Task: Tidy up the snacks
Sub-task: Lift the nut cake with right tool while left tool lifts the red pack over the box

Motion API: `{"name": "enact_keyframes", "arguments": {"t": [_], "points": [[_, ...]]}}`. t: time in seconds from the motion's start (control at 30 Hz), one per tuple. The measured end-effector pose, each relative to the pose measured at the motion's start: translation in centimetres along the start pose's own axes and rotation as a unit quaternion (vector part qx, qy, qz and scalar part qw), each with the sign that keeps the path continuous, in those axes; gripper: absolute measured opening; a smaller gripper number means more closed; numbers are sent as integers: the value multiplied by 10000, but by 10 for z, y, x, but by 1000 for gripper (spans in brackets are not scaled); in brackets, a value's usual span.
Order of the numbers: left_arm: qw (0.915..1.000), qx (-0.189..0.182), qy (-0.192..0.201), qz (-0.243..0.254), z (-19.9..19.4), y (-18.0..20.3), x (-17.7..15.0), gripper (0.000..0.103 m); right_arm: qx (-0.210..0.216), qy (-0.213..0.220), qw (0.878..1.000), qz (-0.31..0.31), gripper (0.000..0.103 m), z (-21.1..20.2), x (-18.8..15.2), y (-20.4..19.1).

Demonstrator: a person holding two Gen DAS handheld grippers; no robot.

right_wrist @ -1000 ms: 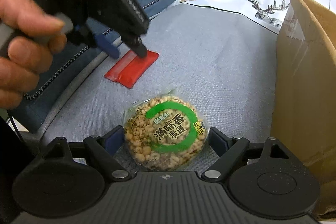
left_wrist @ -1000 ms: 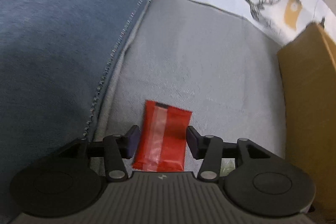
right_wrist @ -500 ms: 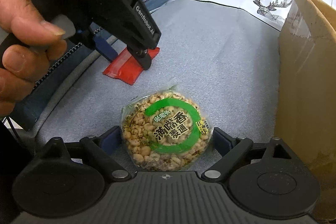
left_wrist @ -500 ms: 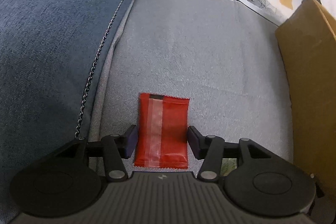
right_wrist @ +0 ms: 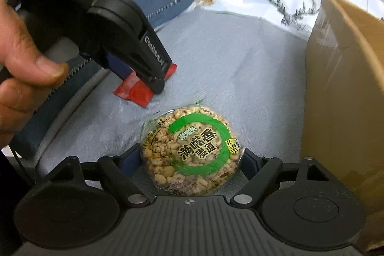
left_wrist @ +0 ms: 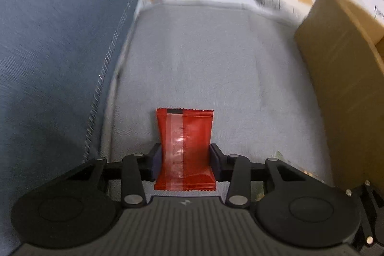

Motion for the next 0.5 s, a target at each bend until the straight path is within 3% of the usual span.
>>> {"name": "enact_keyframes", "arguments": {"t": [0.13, 0.3, 0.5], "points": [[9950, -96, 890, -444, -39, -11, 18, 45, -33, 583, 9979, -266, 84, -28, 14, -8], [9781, -303, 1920, -741, -95, -15, 27, 46, -301, 1325, 9891, -561, 84, -72, 27, -14], [9594, -556, 2700, -594, -149, 6, 32, 46, -719, 2468, 9631, -794, 84, -146, 49, -1]]}}
Point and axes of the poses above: each gripper's, at about its wrist camera, not at the fingertips, and z roughly the way its jaws point, y to its right, x to its top, the point moved 9 cm from there along z, roughly the way its jaws point, and after that the axes turned 11 degrees about y, right-handed, at the moved point
